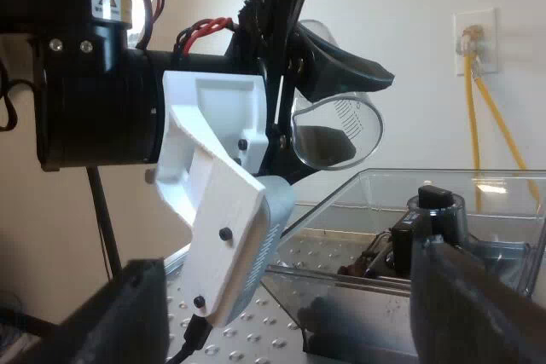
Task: Pour the beans into the coffee machine
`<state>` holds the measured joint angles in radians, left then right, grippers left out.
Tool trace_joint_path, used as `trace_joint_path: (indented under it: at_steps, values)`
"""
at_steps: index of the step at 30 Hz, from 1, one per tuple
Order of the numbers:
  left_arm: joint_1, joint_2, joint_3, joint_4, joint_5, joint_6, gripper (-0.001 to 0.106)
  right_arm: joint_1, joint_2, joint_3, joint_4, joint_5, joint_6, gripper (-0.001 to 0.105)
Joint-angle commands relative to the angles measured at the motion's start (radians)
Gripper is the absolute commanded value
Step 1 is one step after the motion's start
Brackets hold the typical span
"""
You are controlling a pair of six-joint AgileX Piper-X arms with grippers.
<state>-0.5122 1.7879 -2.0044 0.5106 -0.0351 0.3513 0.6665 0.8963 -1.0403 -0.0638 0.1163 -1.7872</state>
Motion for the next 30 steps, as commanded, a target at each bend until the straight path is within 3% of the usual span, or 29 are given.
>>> trace_joint_path:
  at_steps: [1,3,6,14,23,27,30]
  values:
    - [0.003,0.003,-0.002,-0.017,-0.012,0.036,0.028,0.001,-0.012,-0.004,-0.005,-0.001,-0.003,0.062]
    - [0.003,0.003,-0.002,-0.017,-0.012,0.003,0.028,0.001,-0.012,-0.004,-0.005,-0.001,-0.003,0.062]
    - [0.003,0.003,-0.002,-0.017,-0.012,-0.114,0.028,0.001,-0.012,-0.004,-0.005,-0.001,-0.003,0.062]
    - [0.003,-0.009,-0.002,-0.017,-0.046,-0.589,0.028,0.001,-0.012,-0.004,-0.005,-0.001,-0.003,0.062]
    - [0.003,-0.051,-0.002,-0.014,-0.153,-0.891,0.028,0.001,-0.012,-0.004,-0.005,-0.007,-0.003,0.062]
    - [0.003,-0.066,-0.002,-0.014,-0.192,-0.984,0.028,0.001,-0.012,-0.004,-0.005,-0.007,-0.003,0.062]
    - [0.003,-0.086,-0.002,0.004,-0.221,-1.131,0.028,0.001,-0.012,-0.004,-0.005,-0.007,-0.003,0.062]
